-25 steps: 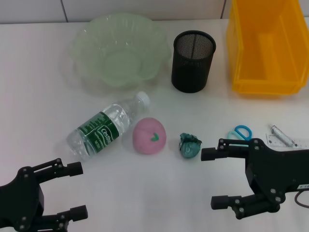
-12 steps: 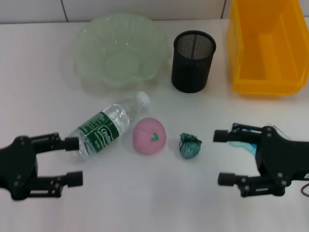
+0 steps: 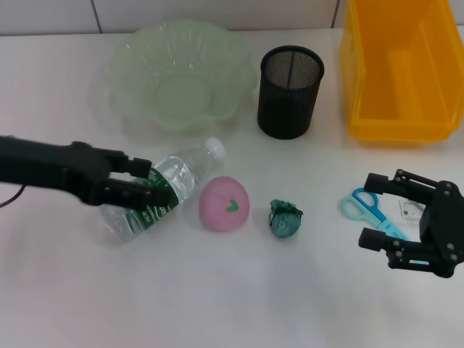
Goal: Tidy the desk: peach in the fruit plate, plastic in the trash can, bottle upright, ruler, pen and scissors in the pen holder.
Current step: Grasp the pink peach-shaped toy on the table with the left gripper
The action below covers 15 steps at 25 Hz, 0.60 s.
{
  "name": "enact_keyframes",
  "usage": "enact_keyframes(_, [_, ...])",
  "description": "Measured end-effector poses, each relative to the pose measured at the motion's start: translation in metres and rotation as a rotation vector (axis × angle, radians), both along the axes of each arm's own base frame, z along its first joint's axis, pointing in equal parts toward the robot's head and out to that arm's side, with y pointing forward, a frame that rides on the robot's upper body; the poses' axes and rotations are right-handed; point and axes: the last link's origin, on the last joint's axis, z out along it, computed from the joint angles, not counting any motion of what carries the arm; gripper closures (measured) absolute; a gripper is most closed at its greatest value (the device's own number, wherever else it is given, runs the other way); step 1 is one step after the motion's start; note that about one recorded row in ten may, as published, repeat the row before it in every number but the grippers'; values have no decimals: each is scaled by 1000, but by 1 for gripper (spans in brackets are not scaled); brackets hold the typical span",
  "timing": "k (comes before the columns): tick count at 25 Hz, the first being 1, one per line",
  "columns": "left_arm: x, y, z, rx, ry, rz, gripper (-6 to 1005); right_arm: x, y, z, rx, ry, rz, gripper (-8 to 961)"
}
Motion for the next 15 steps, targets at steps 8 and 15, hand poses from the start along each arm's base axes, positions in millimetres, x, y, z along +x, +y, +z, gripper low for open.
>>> enact_keyframes(8, [38, 26, -36, -71, 177, -73, 171, 21, -1, 4, 53, -85, -96, 135])
enact_keyframes(15, [60, 32, -84, -66, 323, -245, 171, 27, 0, 3, 67, -108, -136, 135])
